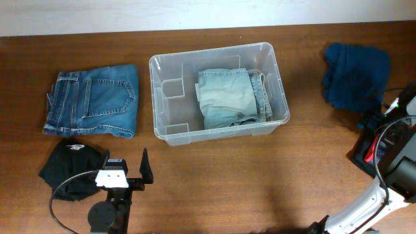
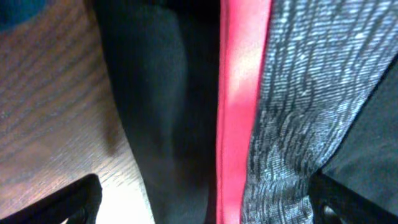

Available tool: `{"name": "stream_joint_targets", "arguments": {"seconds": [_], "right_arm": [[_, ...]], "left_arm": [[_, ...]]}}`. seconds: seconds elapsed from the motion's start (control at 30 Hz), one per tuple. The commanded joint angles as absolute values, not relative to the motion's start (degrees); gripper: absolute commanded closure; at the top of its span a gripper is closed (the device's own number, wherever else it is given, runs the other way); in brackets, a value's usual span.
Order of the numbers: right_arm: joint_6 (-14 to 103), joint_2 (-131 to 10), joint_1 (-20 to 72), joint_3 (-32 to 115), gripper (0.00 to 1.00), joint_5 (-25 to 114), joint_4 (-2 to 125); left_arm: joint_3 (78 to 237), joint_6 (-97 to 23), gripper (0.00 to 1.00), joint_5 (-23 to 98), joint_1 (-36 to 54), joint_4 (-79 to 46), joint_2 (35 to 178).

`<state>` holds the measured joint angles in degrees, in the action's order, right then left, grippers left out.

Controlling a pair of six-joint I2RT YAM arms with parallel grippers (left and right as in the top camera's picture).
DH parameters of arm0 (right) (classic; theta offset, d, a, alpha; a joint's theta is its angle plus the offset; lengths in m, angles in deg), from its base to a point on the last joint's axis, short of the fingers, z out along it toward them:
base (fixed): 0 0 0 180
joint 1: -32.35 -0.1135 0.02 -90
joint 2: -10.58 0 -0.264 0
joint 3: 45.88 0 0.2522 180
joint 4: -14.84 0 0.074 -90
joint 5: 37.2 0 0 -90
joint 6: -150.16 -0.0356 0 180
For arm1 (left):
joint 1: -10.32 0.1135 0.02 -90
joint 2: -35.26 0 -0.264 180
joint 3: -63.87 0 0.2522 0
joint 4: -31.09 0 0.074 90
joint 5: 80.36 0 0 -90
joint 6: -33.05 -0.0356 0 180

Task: Pack container
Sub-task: 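Descend and grasp the black-and-red garment with the right gripper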

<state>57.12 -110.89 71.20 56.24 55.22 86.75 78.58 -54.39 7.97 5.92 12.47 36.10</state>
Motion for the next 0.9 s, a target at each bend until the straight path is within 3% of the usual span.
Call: {"name": "stream_joint_targets", "arguments": {"seconds": [0.0, 0.2, 0.27, 0.47, 0.7, 0.87], "right_arm": [[57.40, -110.65, 71.33, 53.05, 0.01, 55.02, 84.52], [57.36, -110.65, 71.33, 52.68, 0.00, 54.98, 84.70], [56.28, -110.67, 71.33, 52.68, 0.10, 54.67, 84.85], [55.24, -110.65, 71.33, 52.66, 0.19, 54.56, 85.44], [55.24, -110.71, 71.33, 52.18, 0.20, 54.58, 85.44], [55.21, -110.76, 71.16, 51.67, 0.15, 54.58, 85.09]], "left_arm": [[78.17, -55.28, 0.01, 8.45, 6.16, 12.60, 35.71], [78.17, -55.28, 0.01, 8.43, 6.14, 12.60, 35.71], [78.17, -55.28, 0.01, 8.43, 6.16, 12.60, 35.71], [78.17, -55.28, 0.01, 8.45, 6.14, 12.60, 35.71], [78.17, -55.28, 0.01, 8.45, 6.16, 12.60, 35.71], [78.17, -55.28, 0.01, 8.45, 6.14, 12.60, 35.71]]}}
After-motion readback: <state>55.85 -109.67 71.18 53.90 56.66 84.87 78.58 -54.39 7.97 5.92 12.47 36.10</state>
